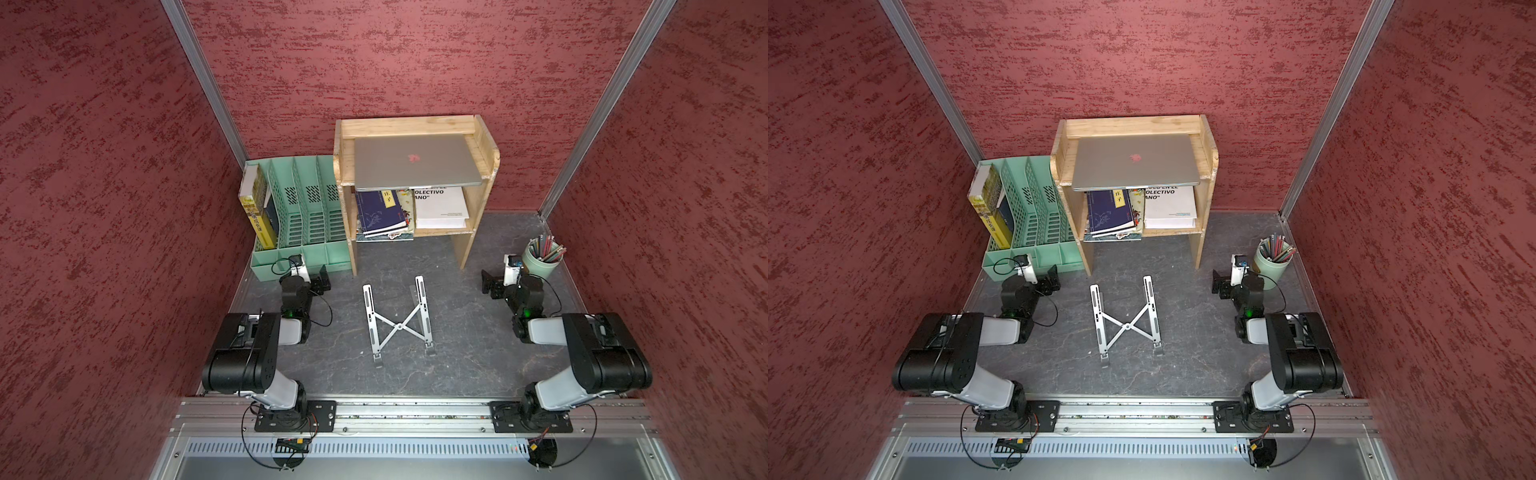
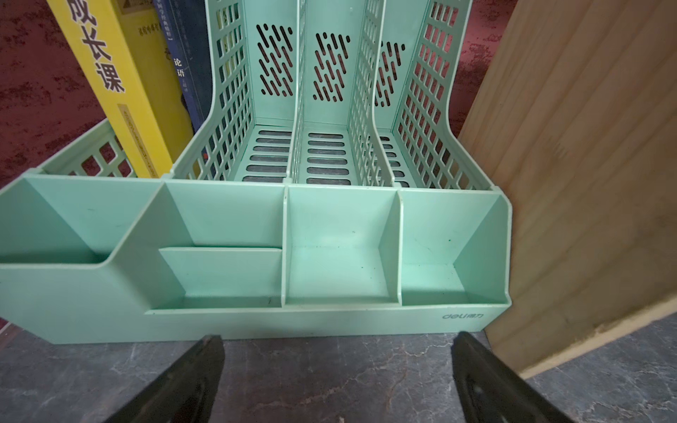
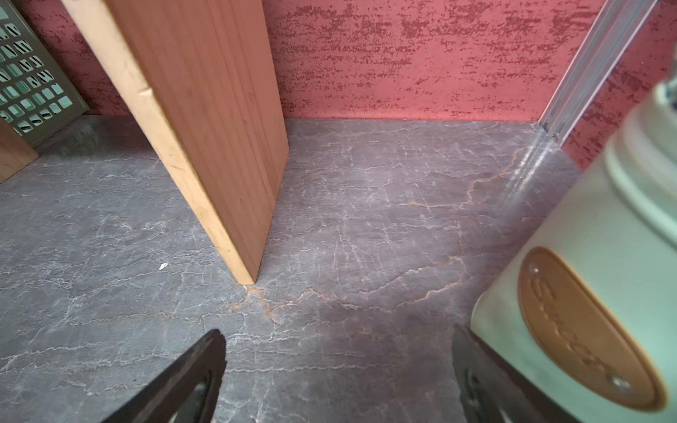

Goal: Close the laptop lid and set it aside
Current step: Reset both arms

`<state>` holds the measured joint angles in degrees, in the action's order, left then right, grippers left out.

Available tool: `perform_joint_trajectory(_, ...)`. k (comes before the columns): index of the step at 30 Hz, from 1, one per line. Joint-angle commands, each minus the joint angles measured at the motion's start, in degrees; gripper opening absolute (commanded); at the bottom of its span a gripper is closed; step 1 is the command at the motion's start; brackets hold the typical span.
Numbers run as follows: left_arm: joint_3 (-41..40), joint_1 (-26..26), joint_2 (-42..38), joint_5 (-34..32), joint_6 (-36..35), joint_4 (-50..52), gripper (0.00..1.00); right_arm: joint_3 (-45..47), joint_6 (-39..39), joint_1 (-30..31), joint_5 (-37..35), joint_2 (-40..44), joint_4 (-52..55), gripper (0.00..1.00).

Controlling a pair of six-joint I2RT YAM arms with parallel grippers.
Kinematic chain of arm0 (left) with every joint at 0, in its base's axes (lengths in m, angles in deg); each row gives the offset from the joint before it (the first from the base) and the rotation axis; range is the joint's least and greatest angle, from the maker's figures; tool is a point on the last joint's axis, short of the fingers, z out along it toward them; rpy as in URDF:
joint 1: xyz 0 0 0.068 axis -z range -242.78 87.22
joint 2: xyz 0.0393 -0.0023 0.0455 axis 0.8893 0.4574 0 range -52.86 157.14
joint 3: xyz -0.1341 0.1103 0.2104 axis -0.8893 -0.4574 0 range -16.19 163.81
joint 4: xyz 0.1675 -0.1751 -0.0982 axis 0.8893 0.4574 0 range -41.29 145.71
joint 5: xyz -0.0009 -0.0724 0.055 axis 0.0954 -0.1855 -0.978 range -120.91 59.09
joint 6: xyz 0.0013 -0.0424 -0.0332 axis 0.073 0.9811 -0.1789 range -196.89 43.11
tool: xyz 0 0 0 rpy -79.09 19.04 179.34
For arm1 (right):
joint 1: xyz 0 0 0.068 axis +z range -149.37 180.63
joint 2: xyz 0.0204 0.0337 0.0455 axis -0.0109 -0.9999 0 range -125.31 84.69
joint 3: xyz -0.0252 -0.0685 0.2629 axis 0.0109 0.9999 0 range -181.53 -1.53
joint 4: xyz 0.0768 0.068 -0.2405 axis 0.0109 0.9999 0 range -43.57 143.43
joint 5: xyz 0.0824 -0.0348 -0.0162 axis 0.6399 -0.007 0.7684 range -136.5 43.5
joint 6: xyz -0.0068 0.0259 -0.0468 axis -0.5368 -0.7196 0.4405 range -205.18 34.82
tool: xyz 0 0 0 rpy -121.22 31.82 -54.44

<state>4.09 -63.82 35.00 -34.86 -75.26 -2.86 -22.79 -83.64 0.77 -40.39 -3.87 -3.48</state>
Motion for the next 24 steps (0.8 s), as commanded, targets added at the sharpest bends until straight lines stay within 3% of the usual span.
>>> perform_joint_trajectory(1, 0.74, 0.23, 0.04, 0.47, -1.32, -1.29, 1.0, -0.89, 0.57, -0.41, 0.83, 0.35, -1.72, 0.98)
perform_joint_trajectory(24, 0.94, 0.16, 0.09, 0.76, -1.27, -0.62, 1.0, -0.83, 0.5, -0.41, 0.85, 0.42, -1.69, 0.99)
